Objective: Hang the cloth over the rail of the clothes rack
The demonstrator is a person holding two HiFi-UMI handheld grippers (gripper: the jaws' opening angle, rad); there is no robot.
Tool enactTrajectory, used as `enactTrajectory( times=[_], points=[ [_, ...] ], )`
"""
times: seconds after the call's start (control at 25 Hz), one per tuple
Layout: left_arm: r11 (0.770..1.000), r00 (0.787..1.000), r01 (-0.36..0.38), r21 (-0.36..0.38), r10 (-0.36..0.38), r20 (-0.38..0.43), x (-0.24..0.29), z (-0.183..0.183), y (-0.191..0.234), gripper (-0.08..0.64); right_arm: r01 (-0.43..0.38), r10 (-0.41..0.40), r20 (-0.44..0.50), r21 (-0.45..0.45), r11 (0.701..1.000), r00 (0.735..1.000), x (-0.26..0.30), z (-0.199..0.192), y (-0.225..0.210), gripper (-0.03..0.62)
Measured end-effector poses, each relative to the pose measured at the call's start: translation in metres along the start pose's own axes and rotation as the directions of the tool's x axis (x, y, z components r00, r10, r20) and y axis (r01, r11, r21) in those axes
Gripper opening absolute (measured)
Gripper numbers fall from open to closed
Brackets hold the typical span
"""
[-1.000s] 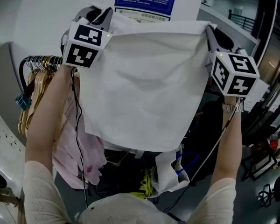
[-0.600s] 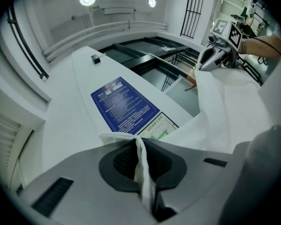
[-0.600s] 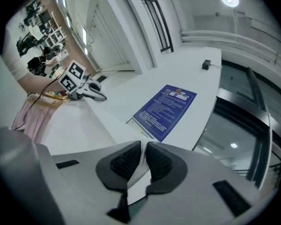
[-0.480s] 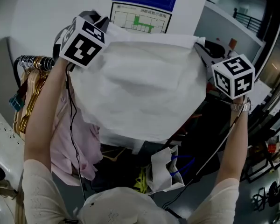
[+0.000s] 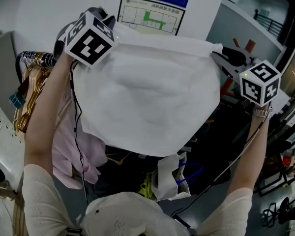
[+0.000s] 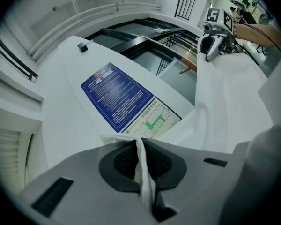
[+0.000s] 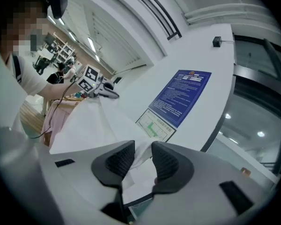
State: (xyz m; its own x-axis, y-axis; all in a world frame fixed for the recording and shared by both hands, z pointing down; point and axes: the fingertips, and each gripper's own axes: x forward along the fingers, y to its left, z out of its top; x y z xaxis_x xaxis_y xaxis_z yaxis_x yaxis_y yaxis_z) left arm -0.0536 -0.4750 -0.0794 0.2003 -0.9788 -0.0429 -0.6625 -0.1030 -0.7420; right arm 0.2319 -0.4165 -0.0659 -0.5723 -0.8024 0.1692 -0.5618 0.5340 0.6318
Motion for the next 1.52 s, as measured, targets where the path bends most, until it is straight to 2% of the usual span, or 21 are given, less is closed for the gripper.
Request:
enactTrajectory(
  times=[0.08, 0.24, 0.32, 0.44, 0.52, 0.6, 0.64, 0.72, 0.76, 0.8, 0.92, 1.04, 1.12, 1.24, 1.36, 1.44, 1.52],
  points=[
    [1.0, 1.0, 0.006, -0.002, -0.006, -0.027, 0.001, -0.003, -0.002, 0.014, 0.005, -0.006, 0.019, 0.023, 1.0, 1.0, -0.007, -0.001, -0.007, 0.107],
    [1.0, 0.998, 0.017, 0.008, -0.016, -0.064, 0.003, -0.01, -0.004, 0.014, 0.124, -0.124, -0.031, -0.015, 0.992, 0.992, -0.023, -0.017, -0.036, 0.107],
    [1.0, 0.998, 0.013, 0.02, -0.012, -0.059, 0.003, -0.009, -0.004, 0.014, 0.148, -0.149, -0.02, -0.039, 0.988, 0.989, -0.029, -0.014, -0.035, 0.107],
    [0.999, 0.999, 0.003, 0.041, -0.001, -0.051, 0.0, -0.007, -0.006, 0.014, 0.161, -0.157, 0.047, -0.127, 0.979, 0.987, -0.036, 0.012, -0.009, 0.107],
    [0.999, 0.999, 0.004, 0.046, -0.002, -0.04, -0.003, -0.006, -0.005, 0.014, 0.157, -0.132, 0.134, -0.199, 0.967, 0.982, -0.046, 0.048, 0.029, 0.107],
    [1.0, 1.0, 0.023, 0.022, -0.022, -0.016, -0.005, -0.004, -0.003, 0.014, 0.166, -0.112, 0.23, -0.23, 0.959, 0.967, -0.058, 0.091, 0.072, 0.107],
    [0.999, 0.999, 0.041, 0.002, -0.041, -0.002, -0.006, -0.003, -0.003, 0.015, 0.177, -0.118, 0.264, -0.211, 0.961, 0.957, -0.06, 0.108, 0.089, 0.107],
    [0.995, 0.995, 0.097, -0.025, -0.097, 0.018, -0.007, -0.003, -0.005, 0.015, 0.2, -0.163, 0.287, -0.106, 0.974, 0.944, -0.053, 0.128, 0.108, 0.107],
    [0.991, 0.991, 0.132, -0.028, -0.131, 0.018, -0.007, -0.003, -0.007, 0.015, 0.198, -0.174, 0.271, -0.063, 0.978, 0.947, -0.044, 0.132, 0.115, 0.106],
    [0.985, 0.986, 0.169, -0.025, -0.169, 0.006, -0.006, -0.005, -0.01, 0.015, 0.178, -0.159, 0.242, -0.056, 0.982, 0.957, -0.032, 0.133, 0.125, 0.106],
    [0.956, 0.955, 0.292, 0.007, -0.291, -0.053, -0.001, -0.018, -0.026, 0.015, 0.077, -0.058, 0.12, -0.164, 0.983, 0.991, 0.014, 0.127, 0.164, 0.106],
    [0.918, 0.919, 0.391, 0.064, -0.386, -0.083, 0.002, -0.026, -0.035, 0.015, 0.016, -0.014, 0.008, -0.253, 0.967, 1.0, 0.052, 0.119, 0.19, 0.106],
    [0.892, 0.896, 0.443, 0.091, -0.435, -0.091, 0.002, -0.029, -0.039, 0.017, -0.023, 0.013, -0.038, -0.273, 0.962, 0.999, 0.071, 0.111, 0.199, 0.106],
    [0.844, 0.849, 0.529, 0.085, -0.525, -0.065, -0.002, -0.03, -0.045, 0.027, -0.046, 0.027, -0.077, -0.252, 0.967, 0.997, 0.088, 0.097, 0.203, 0.106],
    [0.775, 0.776, 0.63, 0.055, -0.63, -0.015, -0.013, -0.026, -0.051, 0.094, -0.052, 0.041, -0.071, -0.163, 0.985, 0.997, 0.092, 0.09, 0.198, 0.106],
    [0.74, 0.741, 0.67, 0.066, -0.672, 0.006, -0.018, -0.023, -0.051, 0.11, -0.053, 0.047, -0.06, -0.097, 0.994, 0.997, 0.092, 0.089, 0.194, 0.106],
    [0.702, 0.705, 0.706, 0.088, -0.709, -0.002, -0.021, -0.026, -0.051, 0.112, -0.038, 0.033, -0.063, -0.07, 0.997, 0.997, 0.092, 0.089, 0.191, 0.106]
  ],
)
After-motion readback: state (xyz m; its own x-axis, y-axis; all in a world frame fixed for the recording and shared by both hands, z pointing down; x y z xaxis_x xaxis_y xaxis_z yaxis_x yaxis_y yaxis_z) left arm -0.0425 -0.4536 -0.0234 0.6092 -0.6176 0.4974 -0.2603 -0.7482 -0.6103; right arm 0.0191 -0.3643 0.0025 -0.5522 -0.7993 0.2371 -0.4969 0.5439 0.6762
